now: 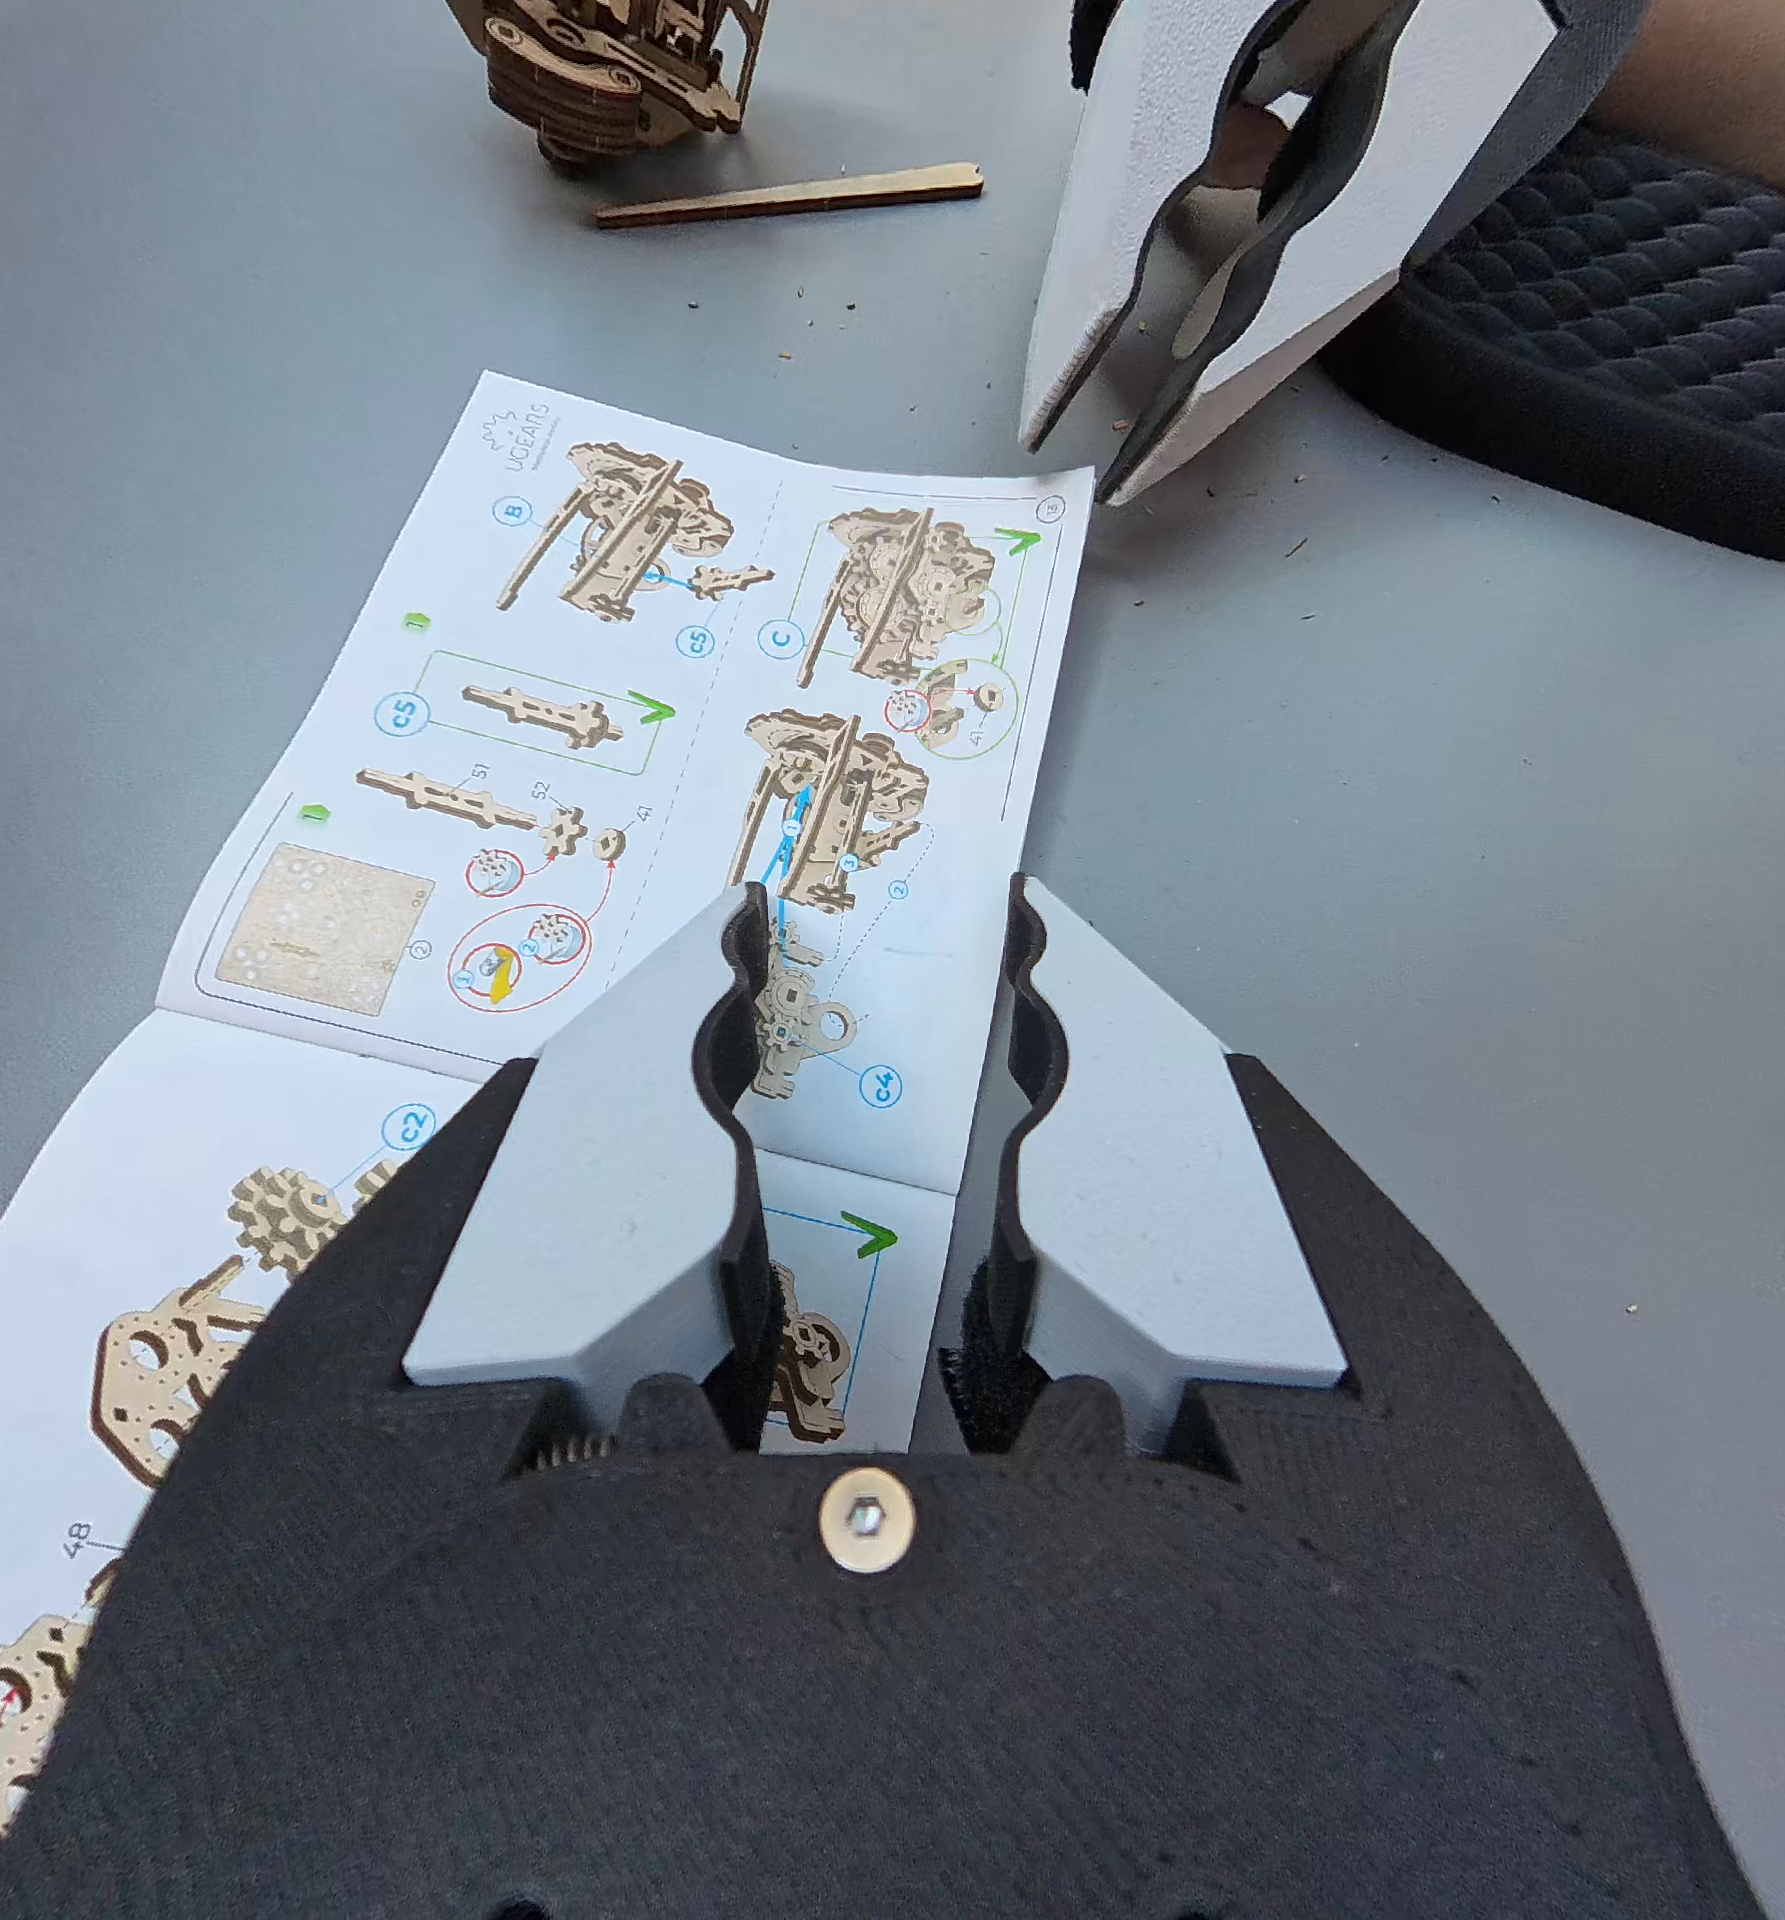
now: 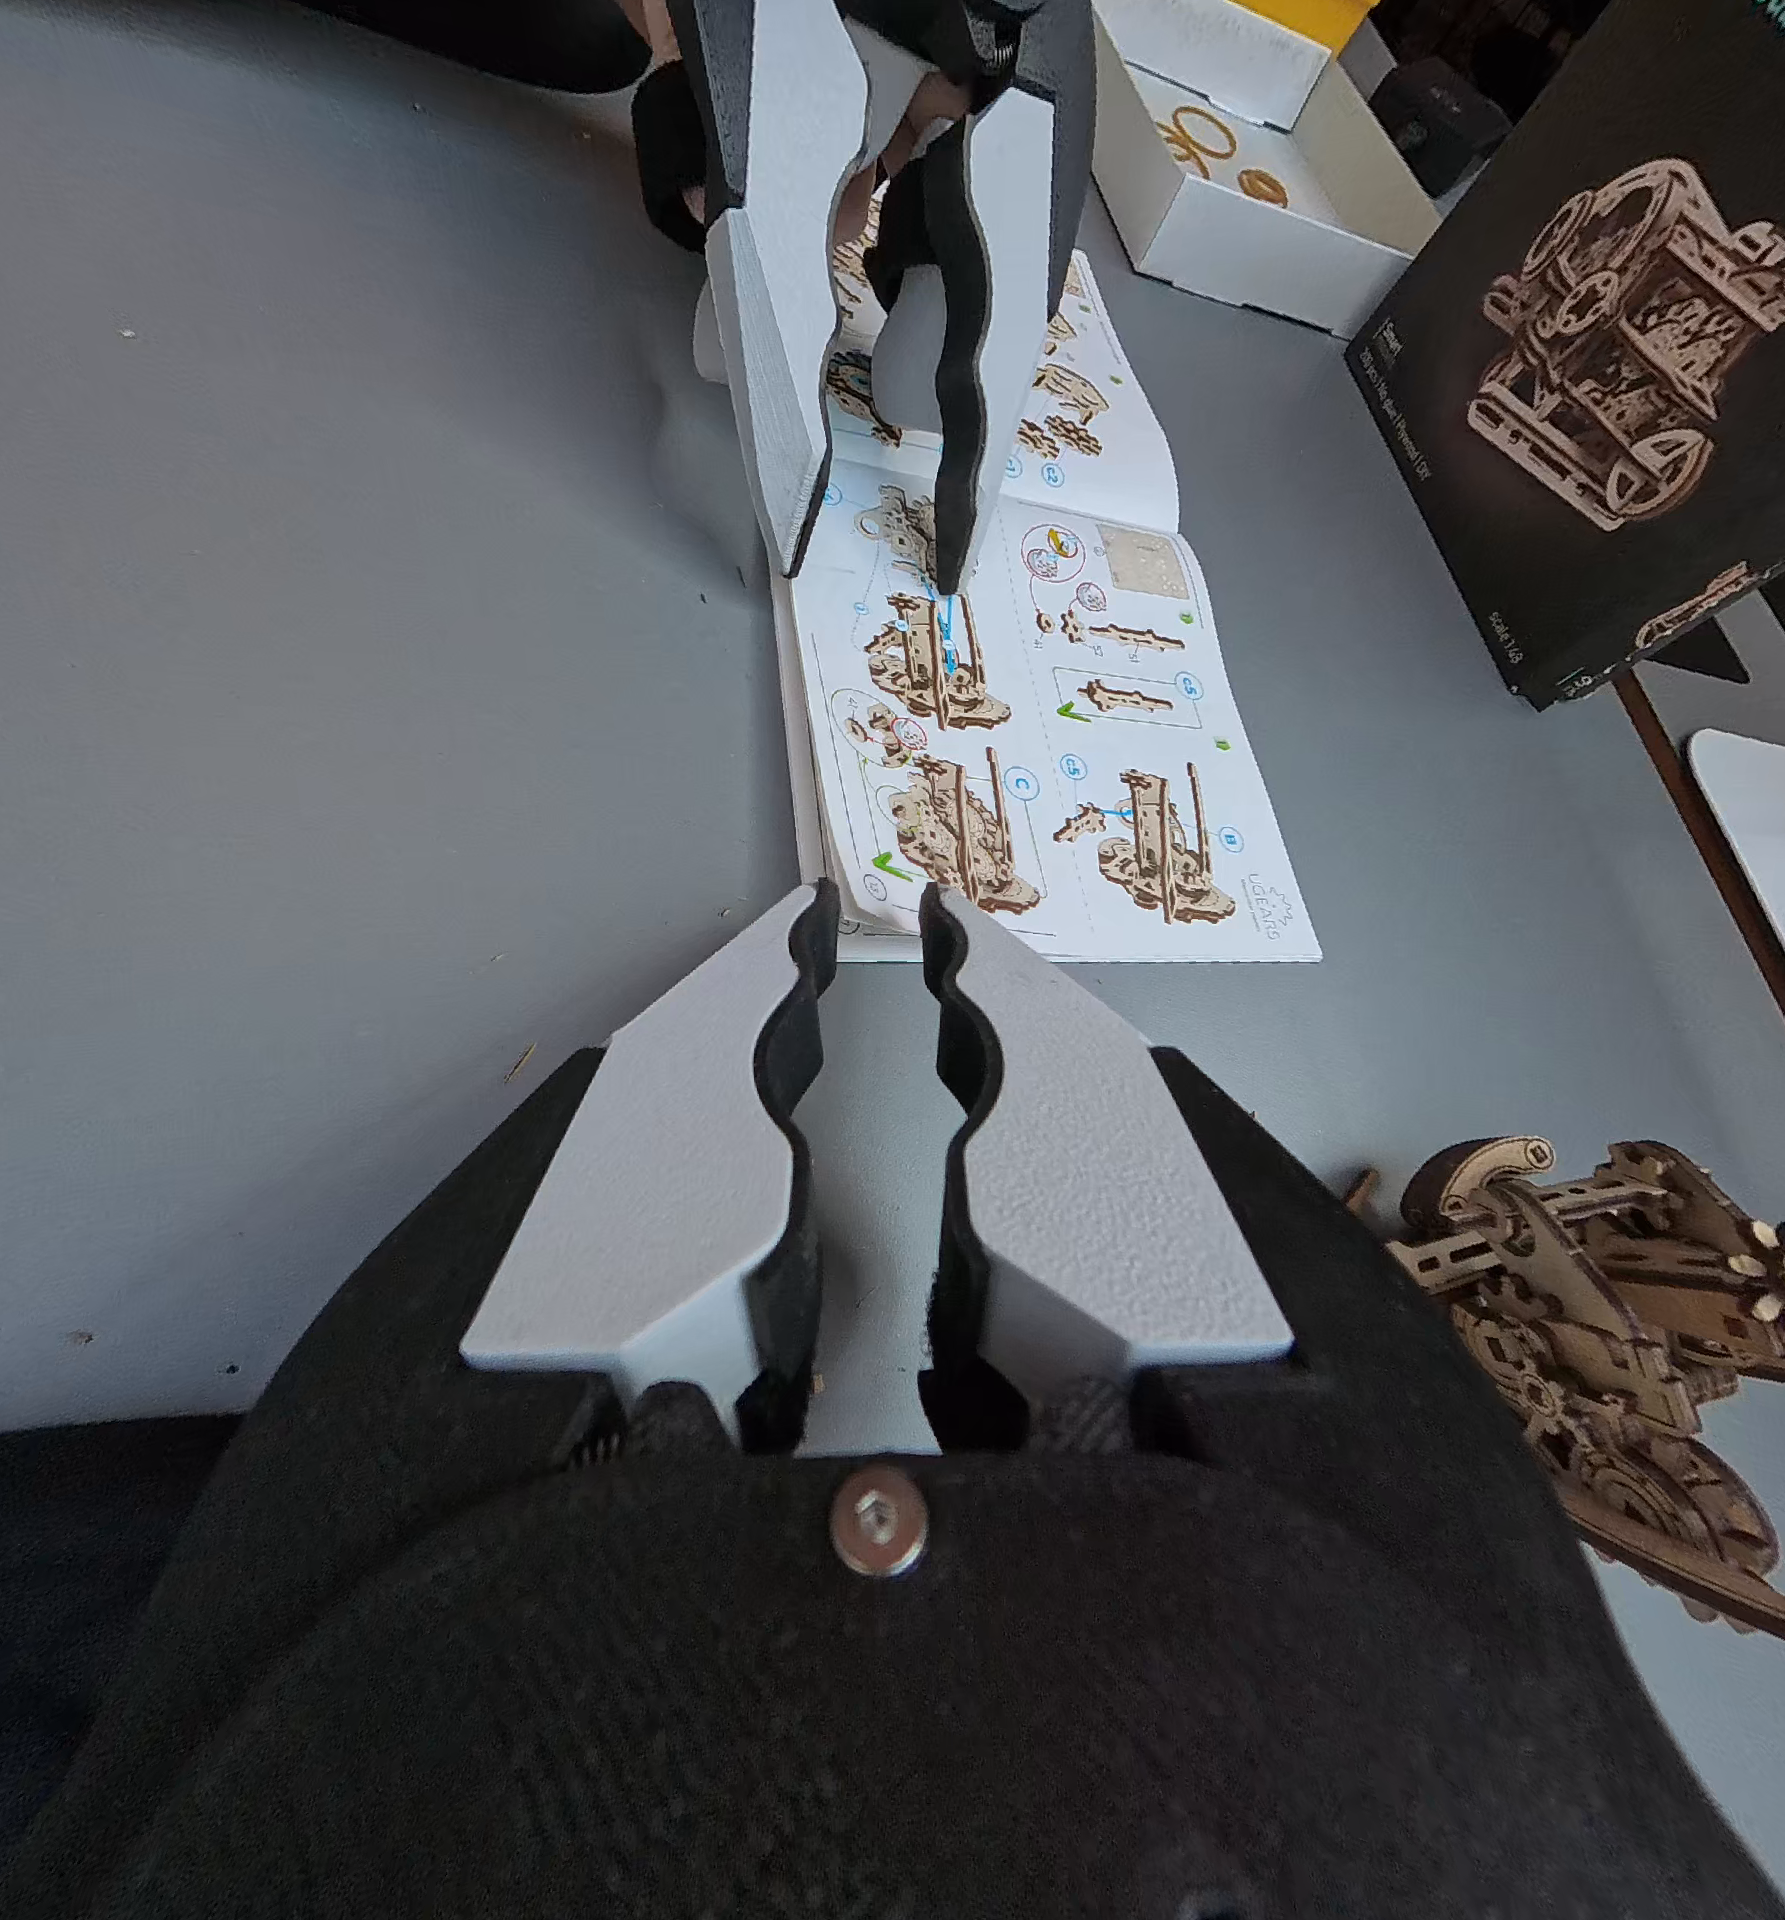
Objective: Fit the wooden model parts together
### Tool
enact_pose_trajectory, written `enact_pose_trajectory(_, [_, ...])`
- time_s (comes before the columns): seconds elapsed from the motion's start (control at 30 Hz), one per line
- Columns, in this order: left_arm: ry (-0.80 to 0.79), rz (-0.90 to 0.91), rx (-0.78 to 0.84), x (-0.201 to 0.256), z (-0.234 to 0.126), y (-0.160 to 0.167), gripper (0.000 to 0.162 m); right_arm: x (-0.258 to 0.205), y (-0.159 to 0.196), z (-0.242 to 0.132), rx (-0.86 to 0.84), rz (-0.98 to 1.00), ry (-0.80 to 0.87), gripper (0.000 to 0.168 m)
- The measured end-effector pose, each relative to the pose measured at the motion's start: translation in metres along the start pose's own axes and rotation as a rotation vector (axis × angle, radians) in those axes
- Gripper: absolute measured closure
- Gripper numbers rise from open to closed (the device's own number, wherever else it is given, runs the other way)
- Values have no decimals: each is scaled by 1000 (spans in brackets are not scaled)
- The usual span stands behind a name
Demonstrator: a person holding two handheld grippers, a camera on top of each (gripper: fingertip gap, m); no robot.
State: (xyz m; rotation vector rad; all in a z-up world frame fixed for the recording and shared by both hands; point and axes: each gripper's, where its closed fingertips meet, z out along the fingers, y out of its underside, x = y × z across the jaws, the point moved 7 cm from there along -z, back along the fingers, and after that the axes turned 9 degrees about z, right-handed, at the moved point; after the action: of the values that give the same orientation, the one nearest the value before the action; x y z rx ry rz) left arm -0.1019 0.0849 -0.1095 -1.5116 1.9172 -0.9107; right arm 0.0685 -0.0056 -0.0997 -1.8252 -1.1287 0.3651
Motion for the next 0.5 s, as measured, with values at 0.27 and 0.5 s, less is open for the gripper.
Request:
enact_pose_trajectory(0.27, [1, -2, 1, 0, 0, 0, 118, 3, 0, -4, 20, -2, -5, 155])
enact_pose_trajectory(0.5, [4, -6, 3, 0, 0, 0, 118, -1, 1, -3, 1, -32, -22, 156])
